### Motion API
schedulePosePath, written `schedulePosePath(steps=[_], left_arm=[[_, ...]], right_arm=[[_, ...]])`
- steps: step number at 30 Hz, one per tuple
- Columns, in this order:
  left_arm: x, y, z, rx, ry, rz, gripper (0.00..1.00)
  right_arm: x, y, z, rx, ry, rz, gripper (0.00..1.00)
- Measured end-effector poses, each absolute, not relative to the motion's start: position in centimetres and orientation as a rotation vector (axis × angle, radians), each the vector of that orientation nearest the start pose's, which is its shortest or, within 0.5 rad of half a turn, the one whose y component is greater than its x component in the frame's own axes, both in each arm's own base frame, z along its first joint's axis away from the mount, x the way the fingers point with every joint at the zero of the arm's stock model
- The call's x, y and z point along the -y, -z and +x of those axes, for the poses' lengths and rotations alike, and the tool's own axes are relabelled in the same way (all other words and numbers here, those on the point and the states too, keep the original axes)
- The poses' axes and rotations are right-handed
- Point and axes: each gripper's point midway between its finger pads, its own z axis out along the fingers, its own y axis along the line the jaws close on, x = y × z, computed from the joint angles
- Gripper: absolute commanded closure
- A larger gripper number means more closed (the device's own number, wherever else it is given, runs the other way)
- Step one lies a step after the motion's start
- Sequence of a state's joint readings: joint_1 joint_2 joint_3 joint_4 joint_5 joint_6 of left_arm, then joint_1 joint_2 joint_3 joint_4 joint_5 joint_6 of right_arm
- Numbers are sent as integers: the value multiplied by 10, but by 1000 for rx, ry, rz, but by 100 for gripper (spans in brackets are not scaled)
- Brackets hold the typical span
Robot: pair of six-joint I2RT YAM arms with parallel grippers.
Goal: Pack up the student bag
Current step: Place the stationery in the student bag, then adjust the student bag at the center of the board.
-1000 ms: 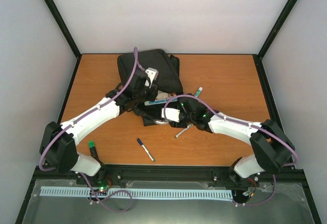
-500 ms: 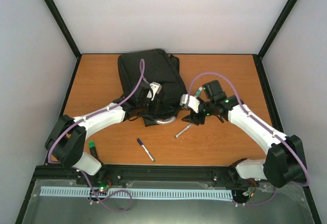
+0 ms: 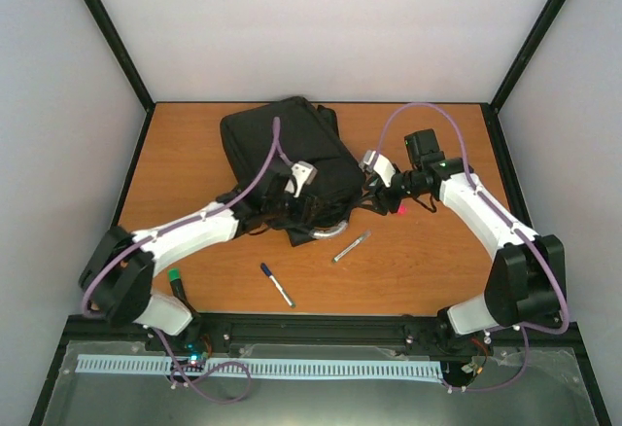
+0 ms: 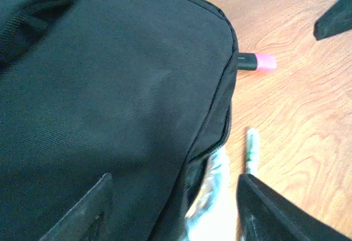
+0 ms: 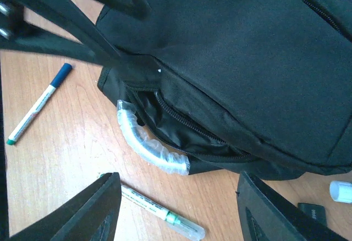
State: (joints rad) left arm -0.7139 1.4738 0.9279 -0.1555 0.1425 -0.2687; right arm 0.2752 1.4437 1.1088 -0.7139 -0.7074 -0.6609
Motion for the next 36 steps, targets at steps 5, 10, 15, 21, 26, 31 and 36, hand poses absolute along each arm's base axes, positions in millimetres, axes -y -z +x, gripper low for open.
schedulePosePath(steps=[5,10,15,21,26,31,36], left_arm=[[253,-179,287,-2211,605,450,18],[202,-182,283,-2229,527,229,8],[147,-141,281,-2347,448,-33,7],[120,-111,284,-2422,435,-239,8],[124,-96,293,-2444,524,-264,11],[144,-78,300,-2496,627,-219,15],[163,-74,307,-2504,725,-171,18]], right_arm=[[-206,-177,300,-2039,-782,-1276,40],[-216,-177,304,-2035,-782,-1293,41],[-231,-177,314,-2055,-809,-1282,41],[-250,-156,339,-2144,-855,-1216,43],[-249,-118,355,-2310,-810,-1128,44],[-238,-98,372,-2412,-672,-1059,44],[-225,-86,387,-2465,-537,-1009,44]])
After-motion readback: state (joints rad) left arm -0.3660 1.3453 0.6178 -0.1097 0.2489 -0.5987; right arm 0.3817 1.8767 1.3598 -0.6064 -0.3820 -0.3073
